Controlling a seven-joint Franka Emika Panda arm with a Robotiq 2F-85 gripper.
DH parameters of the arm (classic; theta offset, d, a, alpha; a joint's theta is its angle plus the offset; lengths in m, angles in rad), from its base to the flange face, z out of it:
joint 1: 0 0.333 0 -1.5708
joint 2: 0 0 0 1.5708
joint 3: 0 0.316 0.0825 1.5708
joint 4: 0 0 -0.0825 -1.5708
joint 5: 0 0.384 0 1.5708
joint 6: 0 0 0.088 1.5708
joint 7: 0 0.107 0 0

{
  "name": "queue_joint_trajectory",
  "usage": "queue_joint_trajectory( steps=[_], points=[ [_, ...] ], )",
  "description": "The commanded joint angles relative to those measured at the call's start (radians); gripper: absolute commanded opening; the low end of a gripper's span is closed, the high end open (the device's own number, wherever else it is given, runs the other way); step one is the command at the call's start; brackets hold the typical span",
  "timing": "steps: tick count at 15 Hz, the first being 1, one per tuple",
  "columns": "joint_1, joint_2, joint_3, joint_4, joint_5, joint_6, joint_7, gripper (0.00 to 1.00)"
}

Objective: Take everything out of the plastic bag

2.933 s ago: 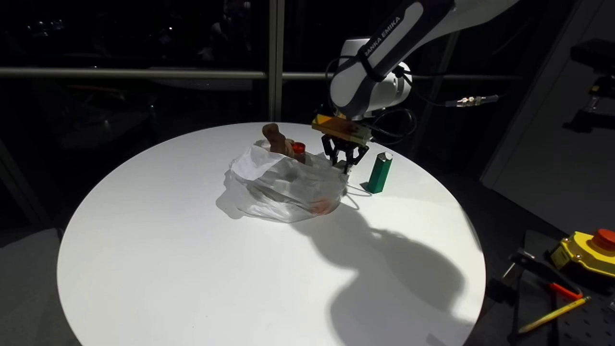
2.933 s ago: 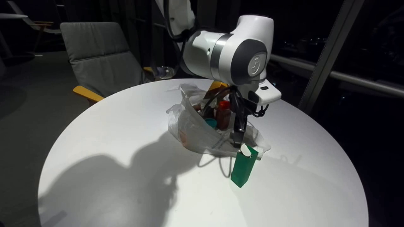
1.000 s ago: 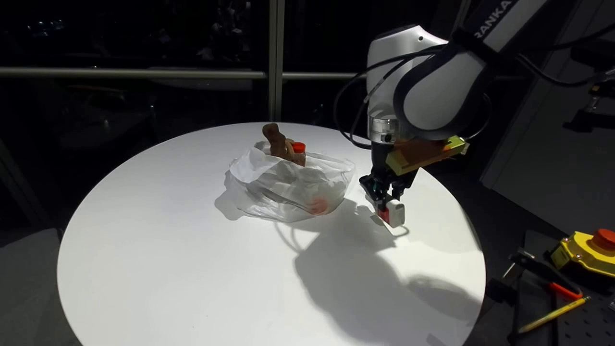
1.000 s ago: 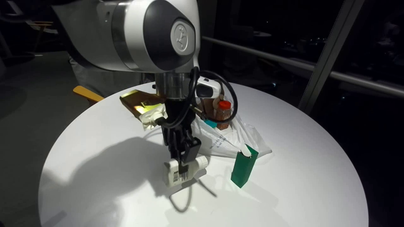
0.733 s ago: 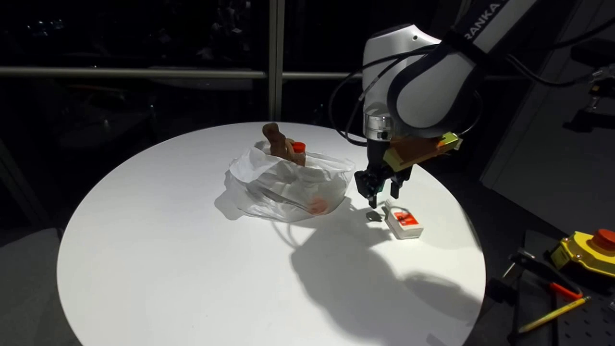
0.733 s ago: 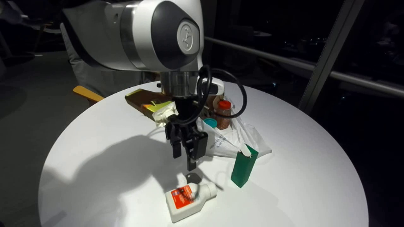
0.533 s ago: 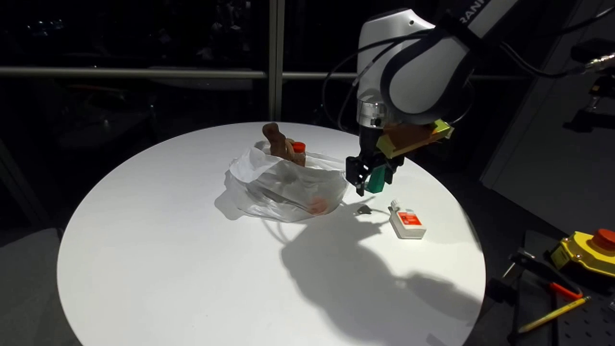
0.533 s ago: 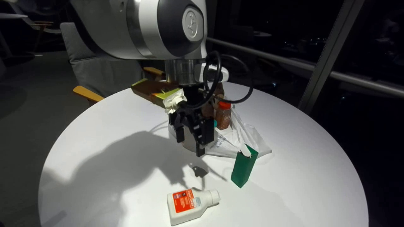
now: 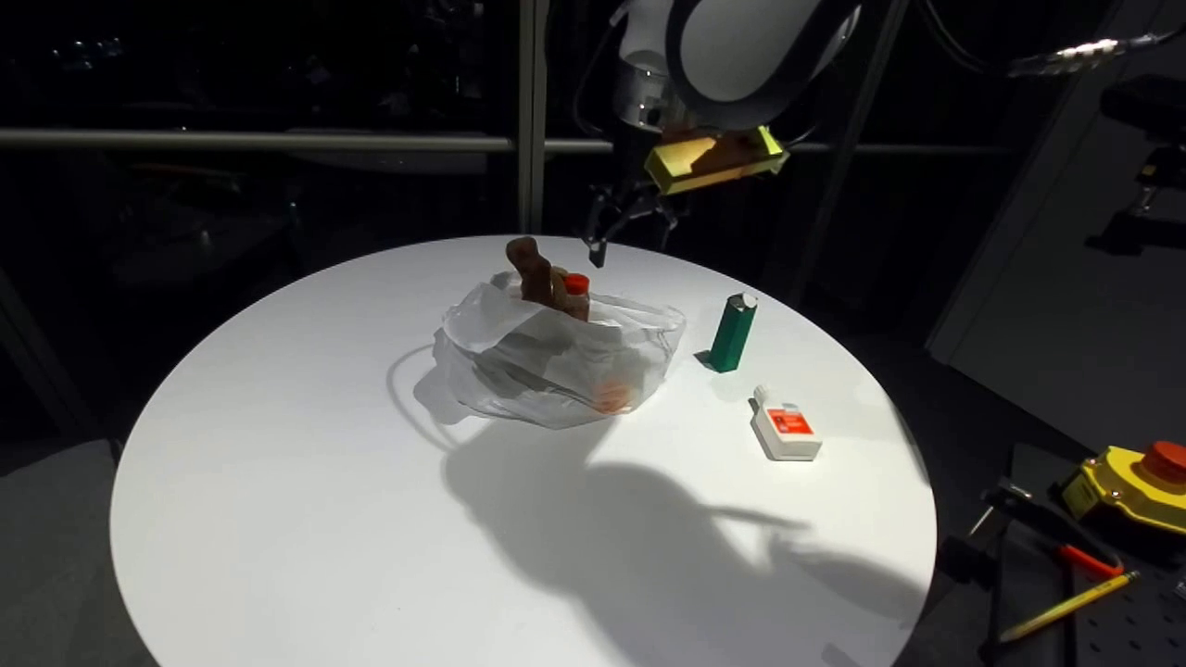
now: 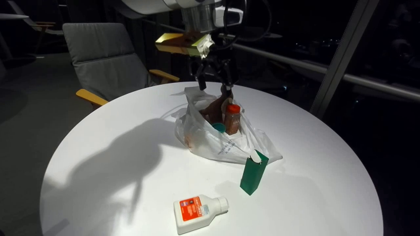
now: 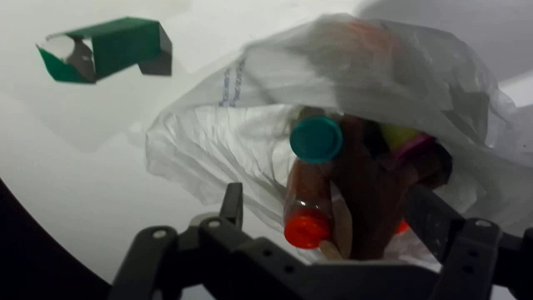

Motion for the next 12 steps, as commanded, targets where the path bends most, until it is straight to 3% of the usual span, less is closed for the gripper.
queue_joint_trajectory(
  steps=[1,3,5,12],
  points=[
    [0.002,0.091,0.039,0.152,-0.018,0.039,-0.112,1.0],
    [-0.029,0.14,0.096,0.22,0.047,0.038,-0.21,1.0],
    [-0.028,0.199,0.106,0.289,0.052,0.024,-0.257,1.0],
    [0.011,0.408,0.021,0.52,-0.007,0.054,-0.244,1.0]
  ],
)
